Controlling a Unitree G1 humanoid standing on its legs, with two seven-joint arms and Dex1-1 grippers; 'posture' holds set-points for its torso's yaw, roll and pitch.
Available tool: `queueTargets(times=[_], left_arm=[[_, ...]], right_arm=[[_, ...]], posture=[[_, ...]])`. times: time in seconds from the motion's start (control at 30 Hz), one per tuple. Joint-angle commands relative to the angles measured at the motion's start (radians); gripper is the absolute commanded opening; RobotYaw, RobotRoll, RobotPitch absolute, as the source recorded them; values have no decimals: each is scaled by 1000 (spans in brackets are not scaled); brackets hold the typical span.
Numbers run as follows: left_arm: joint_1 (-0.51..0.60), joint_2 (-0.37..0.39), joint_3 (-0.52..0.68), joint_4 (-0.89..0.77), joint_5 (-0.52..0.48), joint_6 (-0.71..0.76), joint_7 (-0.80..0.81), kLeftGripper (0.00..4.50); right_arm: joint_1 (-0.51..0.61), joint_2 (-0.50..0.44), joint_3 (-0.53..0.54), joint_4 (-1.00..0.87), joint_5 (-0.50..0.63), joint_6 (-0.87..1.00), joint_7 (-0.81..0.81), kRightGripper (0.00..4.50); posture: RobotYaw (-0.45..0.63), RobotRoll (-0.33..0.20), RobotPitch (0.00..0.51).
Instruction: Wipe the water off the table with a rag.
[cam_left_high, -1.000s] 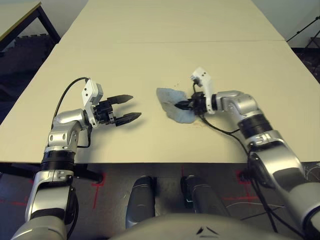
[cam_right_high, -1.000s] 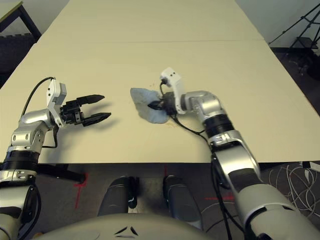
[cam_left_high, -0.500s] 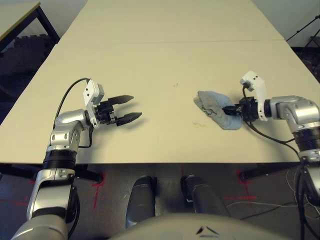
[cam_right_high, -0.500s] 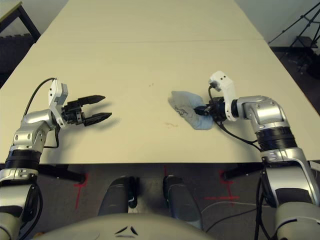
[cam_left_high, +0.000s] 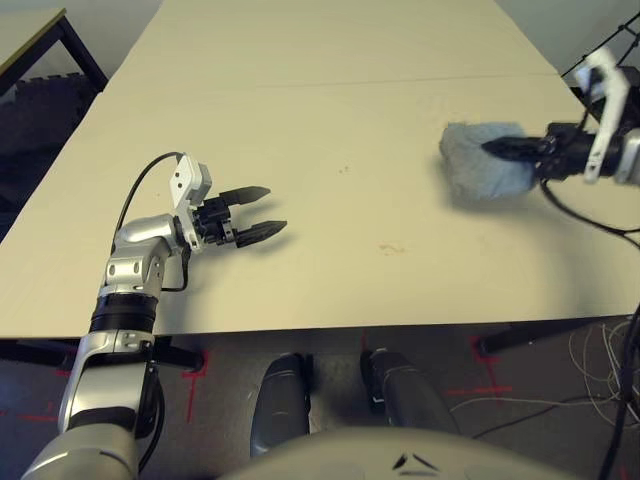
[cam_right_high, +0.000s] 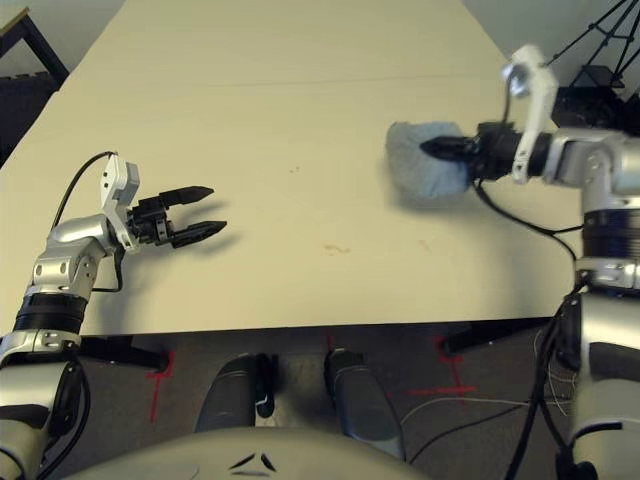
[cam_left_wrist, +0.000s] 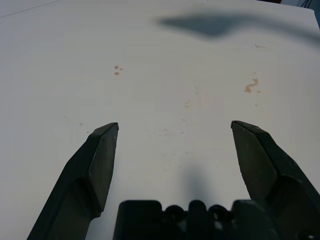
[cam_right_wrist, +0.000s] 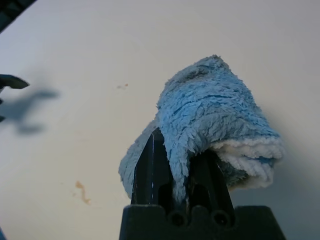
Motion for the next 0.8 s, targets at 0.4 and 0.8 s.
queueTargets(times=[0.4,0.8], left_arm=[[-1,5,2,-6,6,-7,7,4500],[11,14,6,-29,1,8,18,4500]], right_arm=[[-82,-26,106,551,-255,-419,58,51],[-43,59,94,670,-349,-603,-97,968]], posture=[[-180,0,102],[-174,0,102]])
